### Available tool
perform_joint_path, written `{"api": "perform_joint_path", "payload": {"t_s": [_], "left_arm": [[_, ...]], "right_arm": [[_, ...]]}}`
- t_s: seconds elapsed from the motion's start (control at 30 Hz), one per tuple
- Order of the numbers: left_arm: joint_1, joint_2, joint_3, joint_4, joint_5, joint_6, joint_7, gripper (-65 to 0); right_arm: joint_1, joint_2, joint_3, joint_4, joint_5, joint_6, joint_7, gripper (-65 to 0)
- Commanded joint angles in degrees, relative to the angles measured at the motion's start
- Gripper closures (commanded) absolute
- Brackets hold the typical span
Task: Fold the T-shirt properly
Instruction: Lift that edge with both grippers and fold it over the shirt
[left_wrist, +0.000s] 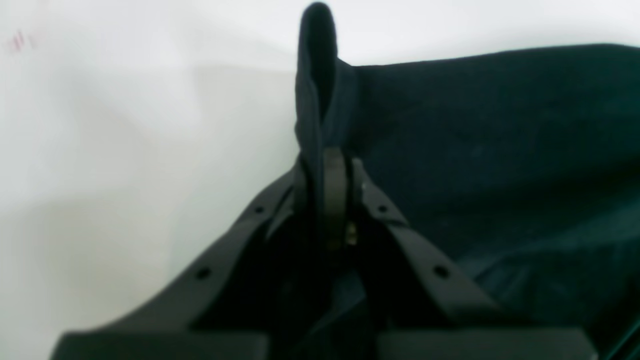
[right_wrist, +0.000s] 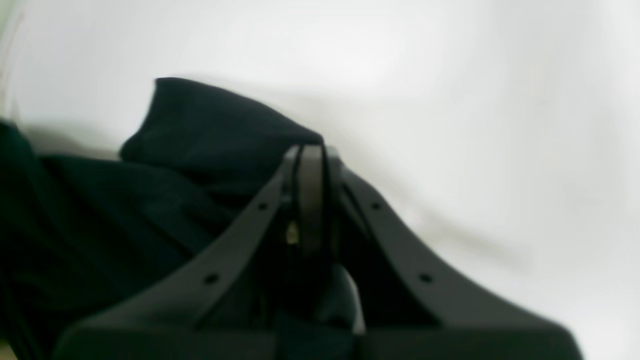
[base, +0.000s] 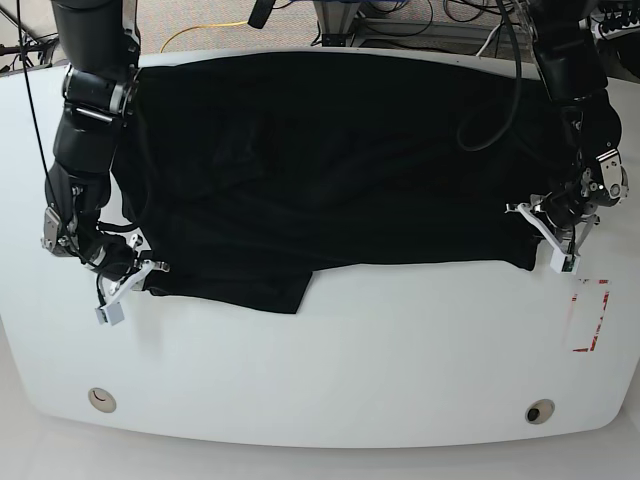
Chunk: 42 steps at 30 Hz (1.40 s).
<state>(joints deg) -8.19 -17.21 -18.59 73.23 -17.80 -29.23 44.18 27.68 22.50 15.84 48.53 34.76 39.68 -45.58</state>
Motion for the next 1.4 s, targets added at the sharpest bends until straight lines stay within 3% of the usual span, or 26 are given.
{"api": "perform_joint_path", "payload": {"t_s": [0.0, 0.3, 0.37, 0.43, 0.5, 0.53, 0.57, 0.63, 0.67, 0.93, 1.07, 1.23, 1.37], "left_arm": [[-1.5, -1.1, -0.4, 1.1, -0.6, -0.2, -1.3, -0.1], [-1.5, -1.1, -0.4, 1.1, -0.6, -0.2, -1.3, -0.1], [-1.5, -1.1, -0.4, 1.1, -0.6, -0.2, -1.3, -0.1], [-1.5, -1.1, -0.4, 1.1, -0.6, -0.2, -1.3, -0.1], [-1.5, -1.1, -0.4, 1.1, -0.6, -0.2, -1.3, -0.1], [-1.5, -1.1, -0.4, 1.1, -0.5, -0.2, -1.3, -0.1], [-1.5, -1.1, -0.4, 1.1, -0.5, -0.2, -1.3, -0.1], [-1.5, -1.1, -0.4, 1.1, -0.5, -0.2, -1.3, -0.1], [-1.5, -1.1, -0.4, 1.1, -0.5, -0.2, -1.3, -0.1], [-1.5, -1.1, -0.4, 1.0, -0.4, -0.2, -1.3, -0.1], [-1.5, -1.1, -0.4, 1.1, -0.5, -0.2, -1.3, -0.1], [-1.7, -1.1, -0.4, 1.1, -0.5, -0.2, -1.3, -0.1], [-1.8, -1.1, -0.4, 1.1, -0.5, -0.2, -1.3, -0.1]], "right_arm": [[3.0, 2.2, 0.7, 0.7, 0.8, 0.3, 1.1, 0.0], [4.0, 2.9, 0.8, 0.6, 0.7, 0.3, 6.2, 0.0], [3.9, 2.9, 0.8, 0.6, 0.7, -0.1, 8.0, -2.5], [3.7, 2.9, 0.7, 0.6, 0.7, -2.3, 8.8, -11.1], [3.7, 2.9, 0.7, 0.7, 0.7, -3.5, 8.6, -24.4], [3.7, 2.9, 0.8, 0.7, 0.8, -3.9, 8.6, -34.9], [3.6, 3.0, 0.8, 0.7, 0.8, -3.9, 8.6, -41.4], [3.2, 3.9, 0.9, 0.7, 0.9, -3.9, 8.5, -53.0], [2.4, 4.9, 0.9, 0.7, 1.3, -3.6, 8.0, -55.5], [1.2, 5.8, 0.7, 0.0, 0.8, -3.2, 6.4, -50.7], [1.6, 5.5, 0.6, -4.5, 0.8, 0.0, 6.6, -50.4], [1.7, 5.3, 0.4, -10.6, 0.7, 0.3, 11.5, -50.3], [1.6, 5.3, -2.1, -11.7, 0.9, 0.3, 12.0, -50.3]]}}
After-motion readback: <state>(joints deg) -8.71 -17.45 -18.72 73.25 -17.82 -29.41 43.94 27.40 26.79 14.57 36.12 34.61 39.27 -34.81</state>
